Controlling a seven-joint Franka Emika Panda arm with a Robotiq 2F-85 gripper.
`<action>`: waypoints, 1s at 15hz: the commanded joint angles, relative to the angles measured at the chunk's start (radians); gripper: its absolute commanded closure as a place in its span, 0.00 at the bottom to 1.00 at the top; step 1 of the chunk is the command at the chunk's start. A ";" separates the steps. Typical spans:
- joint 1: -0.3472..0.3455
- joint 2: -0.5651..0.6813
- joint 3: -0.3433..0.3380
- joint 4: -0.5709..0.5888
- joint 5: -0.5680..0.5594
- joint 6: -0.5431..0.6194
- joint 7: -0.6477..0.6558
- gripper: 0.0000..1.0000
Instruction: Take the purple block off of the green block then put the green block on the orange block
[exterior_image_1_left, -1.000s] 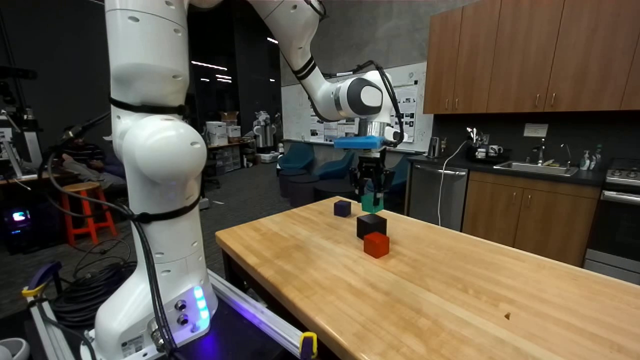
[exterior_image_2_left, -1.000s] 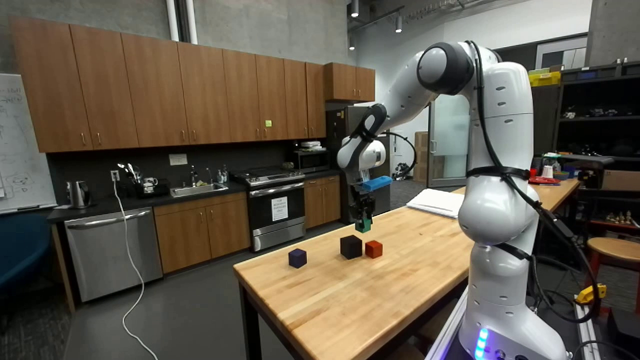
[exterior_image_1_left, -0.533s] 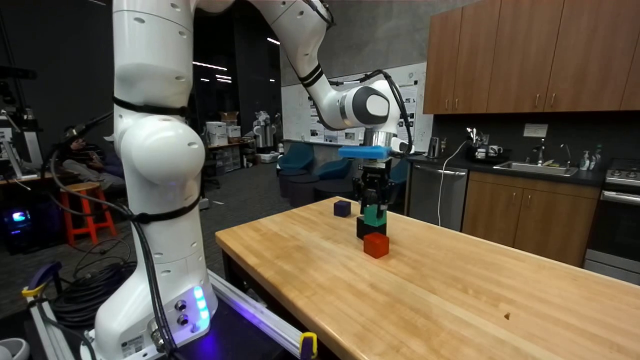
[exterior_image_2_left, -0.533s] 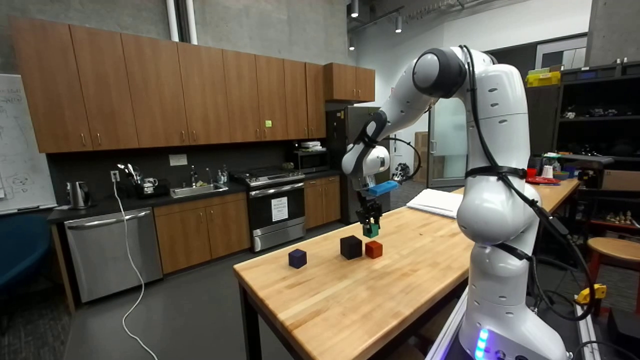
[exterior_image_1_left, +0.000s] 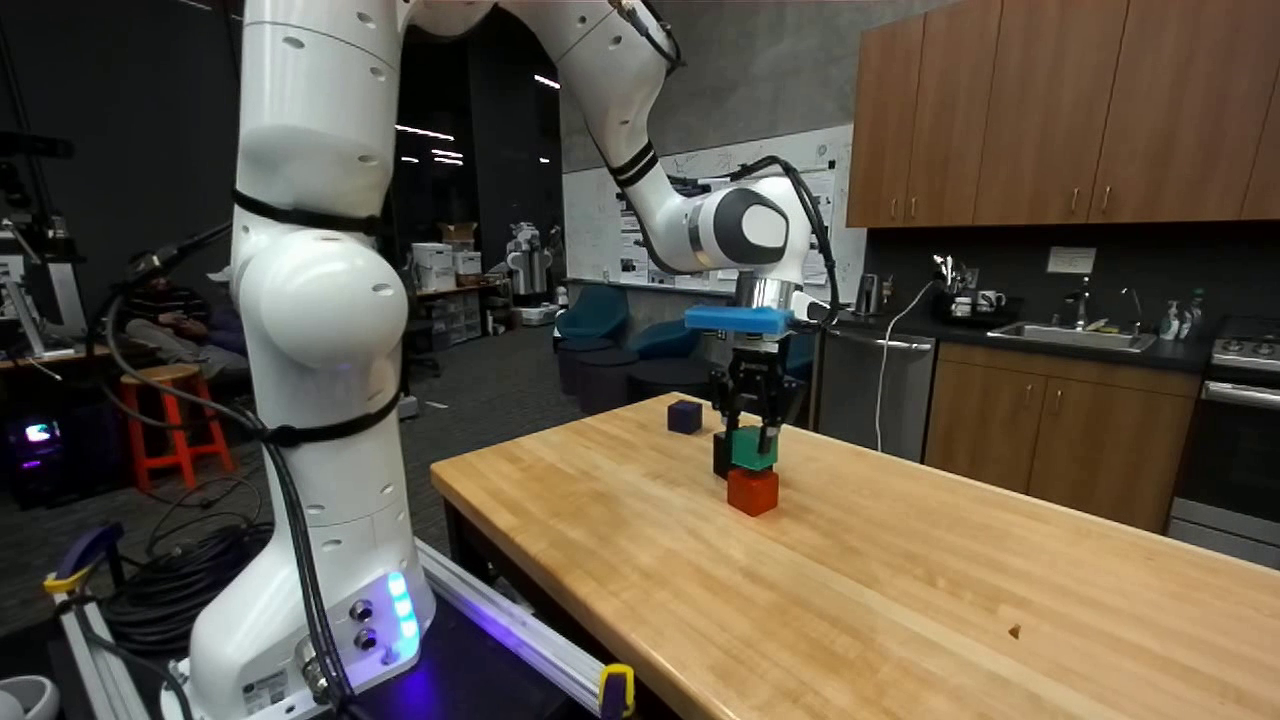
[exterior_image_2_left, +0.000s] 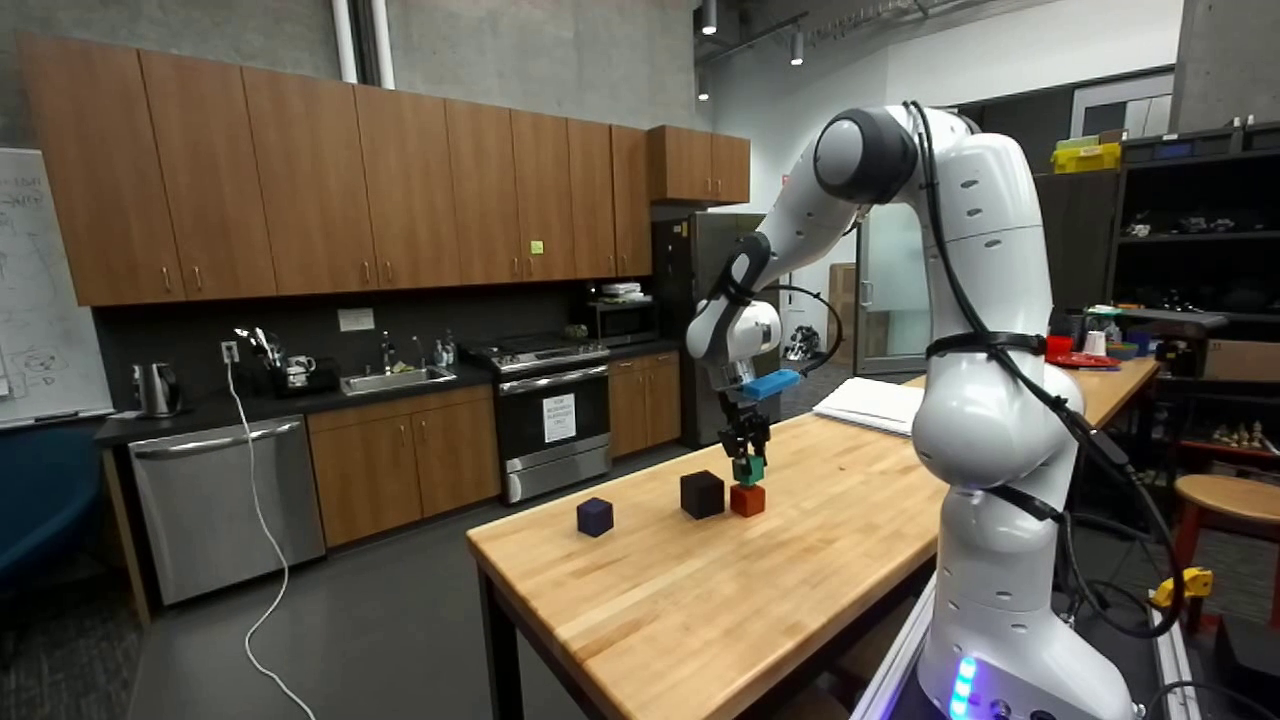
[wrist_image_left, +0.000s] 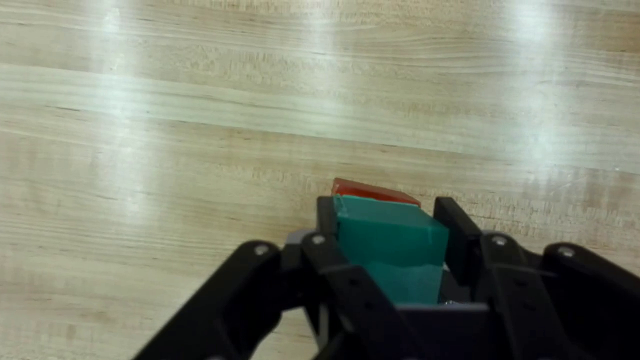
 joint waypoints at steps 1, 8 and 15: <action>-0.006 0.029 0.006 0.030 -0.004 -0.010 -0.021 0.74; -0.006 0.057 0.011 0.055 -0.003 -0.019 -0.029 0.61; -0.002 0.016 0.012 0.063 -0.004 -0.050 -0.019 0.00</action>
